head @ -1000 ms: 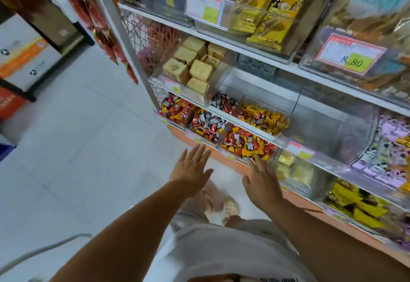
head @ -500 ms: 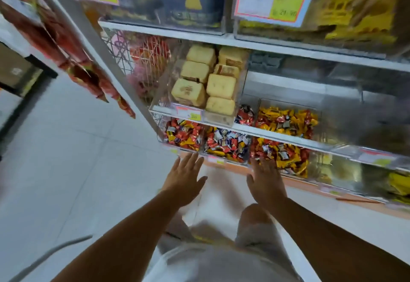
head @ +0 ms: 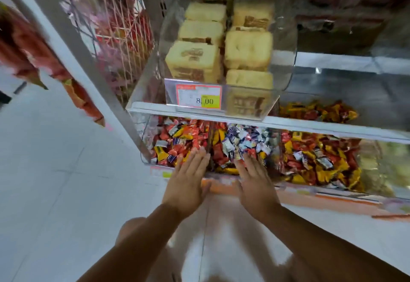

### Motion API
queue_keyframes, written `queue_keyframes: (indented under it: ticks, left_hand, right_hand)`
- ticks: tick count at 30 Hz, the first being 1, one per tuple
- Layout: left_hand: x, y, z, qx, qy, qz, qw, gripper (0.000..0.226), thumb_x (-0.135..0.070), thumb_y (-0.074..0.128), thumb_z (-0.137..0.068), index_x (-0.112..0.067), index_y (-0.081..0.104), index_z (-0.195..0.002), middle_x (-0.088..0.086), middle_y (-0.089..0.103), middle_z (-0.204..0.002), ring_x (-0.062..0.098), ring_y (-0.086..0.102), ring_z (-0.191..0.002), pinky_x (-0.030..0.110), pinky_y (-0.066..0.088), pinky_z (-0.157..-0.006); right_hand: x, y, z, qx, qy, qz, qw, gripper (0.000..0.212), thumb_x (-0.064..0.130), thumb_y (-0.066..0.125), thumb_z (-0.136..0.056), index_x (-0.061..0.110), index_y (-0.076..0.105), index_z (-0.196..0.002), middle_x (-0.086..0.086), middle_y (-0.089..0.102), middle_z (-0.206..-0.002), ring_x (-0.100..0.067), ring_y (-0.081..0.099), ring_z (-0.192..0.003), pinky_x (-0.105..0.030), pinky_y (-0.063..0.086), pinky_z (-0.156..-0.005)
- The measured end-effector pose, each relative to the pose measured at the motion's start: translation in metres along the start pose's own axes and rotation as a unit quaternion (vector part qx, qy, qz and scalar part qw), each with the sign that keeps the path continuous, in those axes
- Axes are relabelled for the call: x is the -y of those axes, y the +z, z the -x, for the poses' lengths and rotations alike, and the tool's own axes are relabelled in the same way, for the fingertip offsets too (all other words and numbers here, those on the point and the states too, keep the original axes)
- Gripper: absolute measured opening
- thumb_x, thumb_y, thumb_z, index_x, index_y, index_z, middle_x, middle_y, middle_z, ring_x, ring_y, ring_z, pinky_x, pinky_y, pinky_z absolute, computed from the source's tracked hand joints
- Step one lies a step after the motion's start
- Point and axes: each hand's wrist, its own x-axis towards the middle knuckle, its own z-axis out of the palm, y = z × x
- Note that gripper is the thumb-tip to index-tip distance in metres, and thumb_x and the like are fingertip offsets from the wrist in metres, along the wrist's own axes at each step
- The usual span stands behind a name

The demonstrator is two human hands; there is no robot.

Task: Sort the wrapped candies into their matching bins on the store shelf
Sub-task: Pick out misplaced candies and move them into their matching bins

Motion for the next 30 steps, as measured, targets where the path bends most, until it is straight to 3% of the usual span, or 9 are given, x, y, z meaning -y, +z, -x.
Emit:
queue_keyframes:
  ticks: [6, 10, 12, 14, 18, 22, 25, 27, 30]
  left_hand:
    - [0.013, 0.053, 0.0, -0.097, 0.038, -0.011, 0.995, 0.061, -0.042, 0.045, -0.096, -0.013, 0.033, -0.149, 0.004, 0.024, -0.158, 0.019, 0.012, -0.148, 0.045, 0.016, -0.116]
    - [0.011, 0.074, 0.03, -0.112, 0.007, 0.003, 0.994, 0.058, -0.046, 0.032, -0.097, -0.016, 0.035, -0.148, 0.001, 0.025, -0.157, 0.015, 0.01, -0.148, 0.043, 0.012, -0.117]
    - [0.005, 0.076, 0.054, -0.105, -0.002, 0.008, 0.994, 0.058, -0.048, 0.028, -0.098, -0.017, 0.037, -0.146, 0.001, 0.028, -0.156, 0.015, 0.012, -0.147, 0.04, 0.013, -0.116]
    - [-0.002, 0.071, 0.075, -0.101, 0.0, -0.004, 0.995, 0.059, -0.049, 0.023, -0.099, -0.017, 0.041, -0.145, 0.002, 0.034, -0.154, 0.015, 0.015, -0.146, 0.038, 0.015, -0.115]
    - [-0.012, 0.05, 0.094, -0.135, -0.027, -0.001, 0.99, 0.061, -0.052, 0.019, -0.099, -0.019, 0.041, -0.144, 0.0, 0.034, -0.153, 0.018, 0.017, -0.145, 0.035, 0.015, -0.118]
    - [-0.025, 0.042, 0.095, -0.117, -0.013, -0.014, 0.993, 0.062, -0.053, 0.017, -0.099, -0.018, 0.039, -0.145, 0.002, 0.035, -0.153, 0.018, 0.021, -0.145, 0.036, 0.014, -0.113]
    - [-0.028, 0.037, 0.077, -0.137, -0.009, 0.008, 0.99, 0.065, -0.057, 0.008, -0.096, -0.025, 0.011, -0.153, -0.005, 0.006, -0.161, 0.011, -0.006, -0.147, 0.031, -0.004, -0.119]
    - [-0.024, 0.034, 0.059, -0.152, -0.02, 0.029, 0.988, 0.068, -0.058, 0.004, -0.091, -0.028, 0.003, -0.153, -0.009, -0.004, -0.16, 0.006, -0.014, -0.145, 0.031, -0.008, -0.119]
    - [-0.011, 0.03, 0.032, -0.153, -0.028, 0.02, 0.988, 0.074, -0.06, 0.001, -0.087, -0.027, 0.011, -0.153, -0.007, 0.007, -0.161, 0.009, -0.001, -0.147, 0.029, -0.003, -0.12]
  right_hand:
    - [-0.012, 0.054, -0.01, -0.093, -0.023, 0.027, 0.995, 0.056, 0.043, 0.034, -0.089, 0.021, 0.053, -0.137, -0.006, 0.048, -0.144, -0.03, 0.046, -0.132, -0.049, 0.038, -0.104]
    - [-0.011, 0.068, 0.009, -0.131, -0.008, 0.008, 0.991, 0.064, 0.049, 0.019, -0.092, 0.022, 0.037, -0.147, -0.004, 0.028, -0.156, -0.025, 0.022, -0.146, -0.041, 0.013, -0.117]
    - [-0.008, 0.069, 0.029, -0.13, 0.003, -0.001, 0.991, 0.07, 0.054, 0.007, -0.09, 0.025, 0.02, -0.153, 0.0, 0.01, -0.161, -0.019, 0.004, -0.149, -0.034, -0.003, -0.117]
    - [-0.005, 0.067, 0.049, -0.133, 0.008, 0.005, 0.991, 0.068, 0.053, 0.006, -0.091, 0.027, 0.012, -0.154, 0.001, 0.003, -0.161, -0.017, -0.003, -0.149, -0.03, -0.009, -0.114]
    - [0.001, 0.048, 0.071, -0.16, 0.002, -0.015, 0.987, 0.055, 0.045, 0.022, -0.101, 0.029, 0.011, -0.153, 0.003, 0.002, -0.162, -0.015, -0.005, -0.148, -0.032, -0.006, -0.117]
    - [0.0, 0.032, 0.081, -0.174, 0.006, -0.05, 0.983, 0.054, 0.041, 0.027, -0.103, 0.029, 0.011, -0.153, 0.003, 0.004, -0.161, -0.016, -0.002, -0.148, -0.035, 0.001, -0.119]
    - [-0.007, 0.024, 0.071, -0.17, 0.001, -0.071, 0.983, 0.052, 0.038, 0.025, -0.104, 0.027, 0.013, -0.153, 0.004, 0.01, -0.161, -0.015, 0.004, -0.148, -0.032, 0.005, -0.119]
    - [-0.01, 0.022, 0.055, -0.163, -0.017, -0.074, 0.984, 0.049, 0.034, 0.026, -0.104, 0.026, 0.02, -0.152, 0.004, 0.019, -0.159, -0.015, 0.01, -0.147, -0.029, 0.006, -0.118]
    - [-0.01, 0.023, 0.023, -0.123, -0.063, -0.118, 0.983, 0.043, 0.027, 0.035, -0.104, 0.025, 0.036, -0.147, 0.003, 0.035, -0.153, -0.015, 0.026, -0.143, -0.027, 0.017, -0.116]
